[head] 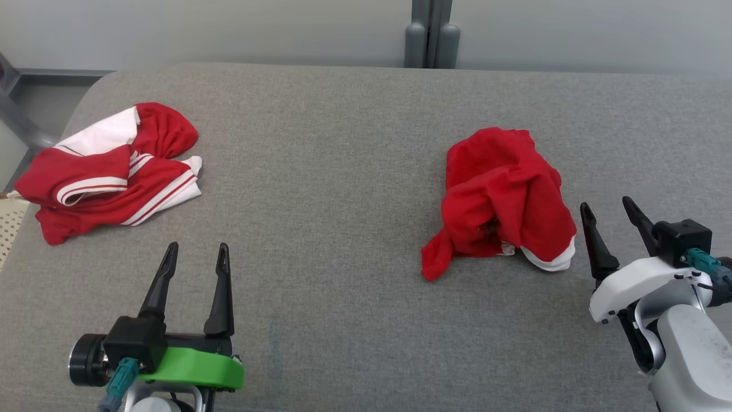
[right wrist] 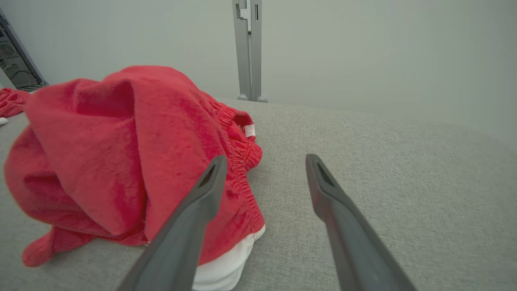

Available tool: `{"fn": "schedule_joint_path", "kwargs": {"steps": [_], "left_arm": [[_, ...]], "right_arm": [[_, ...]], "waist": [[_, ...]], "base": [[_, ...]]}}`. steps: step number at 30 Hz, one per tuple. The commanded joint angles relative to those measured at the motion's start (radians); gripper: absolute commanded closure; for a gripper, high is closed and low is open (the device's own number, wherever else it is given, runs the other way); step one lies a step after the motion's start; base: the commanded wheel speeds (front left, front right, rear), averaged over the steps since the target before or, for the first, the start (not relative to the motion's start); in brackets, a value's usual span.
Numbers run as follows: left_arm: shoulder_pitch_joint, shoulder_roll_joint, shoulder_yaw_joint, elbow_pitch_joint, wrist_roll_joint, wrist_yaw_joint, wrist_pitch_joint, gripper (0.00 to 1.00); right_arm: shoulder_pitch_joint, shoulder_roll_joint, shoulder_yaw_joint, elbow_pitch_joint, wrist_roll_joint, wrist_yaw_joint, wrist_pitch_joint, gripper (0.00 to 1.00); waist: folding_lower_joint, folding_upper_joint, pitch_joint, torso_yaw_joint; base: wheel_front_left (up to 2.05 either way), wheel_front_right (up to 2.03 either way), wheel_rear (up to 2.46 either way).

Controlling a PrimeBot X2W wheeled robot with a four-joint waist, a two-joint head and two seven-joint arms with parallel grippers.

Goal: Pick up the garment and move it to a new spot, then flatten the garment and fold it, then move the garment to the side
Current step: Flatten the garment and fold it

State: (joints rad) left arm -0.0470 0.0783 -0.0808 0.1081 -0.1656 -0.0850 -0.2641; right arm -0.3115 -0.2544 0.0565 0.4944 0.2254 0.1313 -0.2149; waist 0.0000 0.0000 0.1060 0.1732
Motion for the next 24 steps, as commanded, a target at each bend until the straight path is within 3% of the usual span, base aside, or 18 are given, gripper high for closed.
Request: {"fn": "schedule_joint_path", "kwargs": {"steps": [1,18,19,20,24], "left_arm": [[-0.02,-0.002,-0.001,0.0,0.009,-0.001,-0.001,0.0],[-0.068,-0.021,-0.028,0.011,0.017,-0.002,-0.001,0.0],[-0.068,-0.022,-0.027,0.011,0.017,-0.002,-0.001,0.0],[-0.066,-0.022,-0.026,0.012,0.017,-0.001,-0.001,0.0],[-0.052,-0.024,-0.017,0.013,0.019,0.003,-0.001,0.0]], "right_arm": [[-0.019,-0.005,0.005,0.028,0.006,-0.001,-0.01,0.0],[-0.129,0.023,0.057,0.402,0.084,-0.001,-0.046,0.02],[-0.132,0.024,0.061,0.409,0.09,-0.001,-0.047,0.79],[-0.136,0.025,0.064,0.413,0.098,-0.001,-0.046,1.0],[-0.137,-0.005,0.026,0.389,0.122,-0.002,-0.048,1.0]], "waist": [[0.0,0.0,0.032,0.024],[0.0,0.0,0.092,0.078],[0.0,0.0,0.092,0.079],[0.0,0.0,0.091,0.08],[0.0,0.0,0.08,0.071]], "base": [[0.0,0.0,0.0],[0.0,0.0,0.0],[0.0,0.0,0.0],[0.0,0.0,0.0],[0.0,0.0,0.0]]}}
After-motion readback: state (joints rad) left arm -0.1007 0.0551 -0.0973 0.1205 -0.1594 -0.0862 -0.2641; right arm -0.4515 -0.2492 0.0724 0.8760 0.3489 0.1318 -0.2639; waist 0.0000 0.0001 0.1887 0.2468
